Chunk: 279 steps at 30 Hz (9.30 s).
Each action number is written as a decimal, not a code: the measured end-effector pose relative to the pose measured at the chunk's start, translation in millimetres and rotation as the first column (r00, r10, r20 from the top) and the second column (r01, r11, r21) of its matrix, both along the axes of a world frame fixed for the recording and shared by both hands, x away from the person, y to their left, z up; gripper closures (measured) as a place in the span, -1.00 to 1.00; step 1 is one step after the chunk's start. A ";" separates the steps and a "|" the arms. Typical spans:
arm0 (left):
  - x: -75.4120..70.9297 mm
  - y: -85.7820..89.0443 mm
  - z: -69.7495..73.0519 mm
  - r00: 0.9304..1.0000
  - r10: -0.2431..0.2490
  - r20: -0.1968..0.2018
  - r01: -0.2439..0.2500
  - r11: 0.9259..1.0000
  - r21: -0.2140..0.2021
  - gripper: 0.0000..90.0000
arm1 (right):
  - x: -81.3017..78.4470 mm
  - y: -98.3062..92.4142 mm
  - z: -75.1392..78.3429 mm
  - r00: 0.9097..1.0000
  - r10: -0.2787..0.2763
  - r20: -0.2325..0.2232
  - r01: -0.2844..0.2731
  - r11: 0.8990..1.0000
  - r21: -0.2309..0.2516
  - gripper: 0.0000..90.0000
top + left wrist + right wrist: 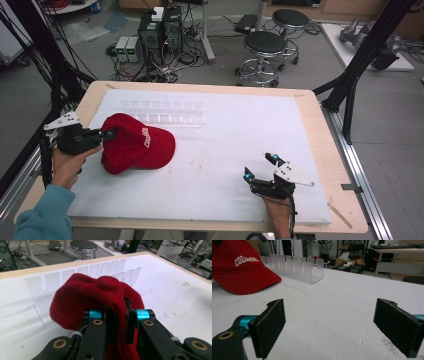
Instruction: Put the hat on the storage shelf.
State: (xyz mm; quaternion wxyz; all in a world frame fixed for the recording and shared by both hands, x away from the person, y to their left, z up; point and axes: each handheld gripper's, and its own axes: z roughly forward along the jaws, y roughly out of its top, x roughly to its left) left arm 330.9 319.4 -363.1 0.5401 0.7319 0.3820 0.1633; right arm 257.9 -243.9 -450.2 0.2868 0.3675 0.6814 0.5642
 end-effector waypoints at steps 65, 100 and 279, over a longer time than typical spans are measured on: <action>10.3 -148.3 36.5 0.848 -0.525 0.070 0.520 0.850 0.083 0.88 | 2.7 -0.3 0.7 1.000 0.006 -0.024 -0.006 1.000 0.004 -0.79; 10.6 -161.5 45.4 0.839 -0.539 0.072 0.530 0.840 0.115 0.88 | 49.1 68.6 92.4 0.905 0.416 -0.088 -0.424 0.899 -0.109 -0.69; -35.0 -119.2 19.6 0.975 -0.036 0.220 0.061 0.992 -0.108 0.90 | 54.2 112.8 141.7 0.968 0.248 -0.043 -0.251 0.964 -0.090 -0.99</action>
